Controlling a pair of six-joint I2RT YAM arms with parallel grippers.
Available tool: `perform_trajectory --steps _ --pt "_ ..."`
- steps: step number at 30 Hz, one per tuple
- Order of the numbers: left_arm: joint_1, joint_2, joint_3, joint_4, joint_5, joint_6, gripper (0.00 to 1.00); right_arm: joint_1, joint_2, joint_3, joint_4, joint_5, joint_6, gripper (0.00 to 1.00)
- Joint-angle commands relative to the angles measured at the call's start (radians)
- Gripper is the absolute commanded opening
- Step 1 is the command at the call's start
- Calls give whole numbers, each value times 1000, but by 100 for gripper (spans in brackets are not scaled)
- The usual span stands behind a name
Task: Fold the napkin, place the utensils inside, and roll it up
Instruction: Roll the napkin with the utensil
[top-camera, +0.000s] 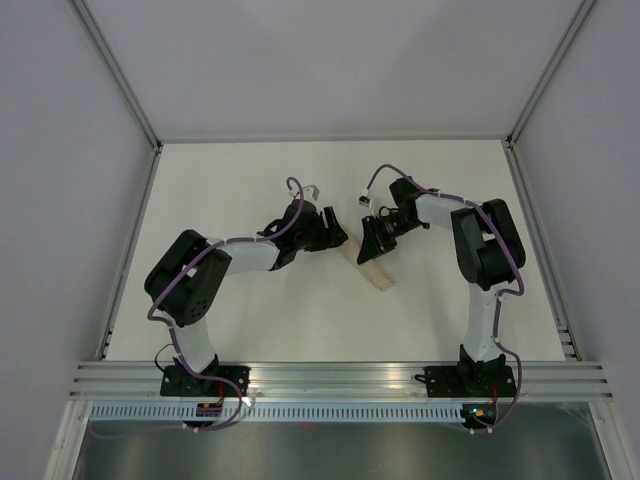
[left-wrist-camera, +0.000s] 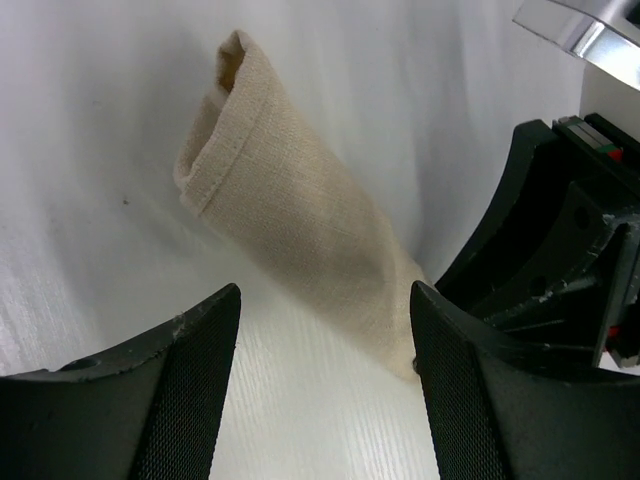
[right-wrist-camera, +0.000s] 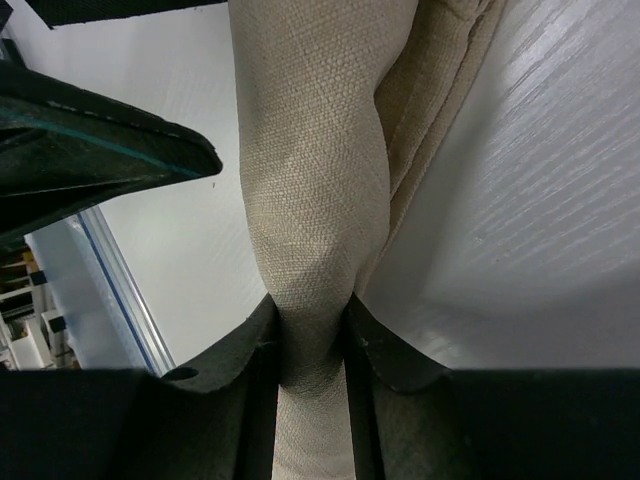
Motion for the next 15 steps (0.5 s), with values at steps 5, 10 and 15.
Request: perform_trajectory --steps 5,10,15 --pt "-3 48 89 -62 -101 -24 71 14 94 -16 96 14 134 33" --pt "-5 86 155 -117 -120 9 68 14 95 -28 179 -11 231 33" --pt "-3 140 229 -186 -126 51 63 15 102 -36 237 -25 311 33"
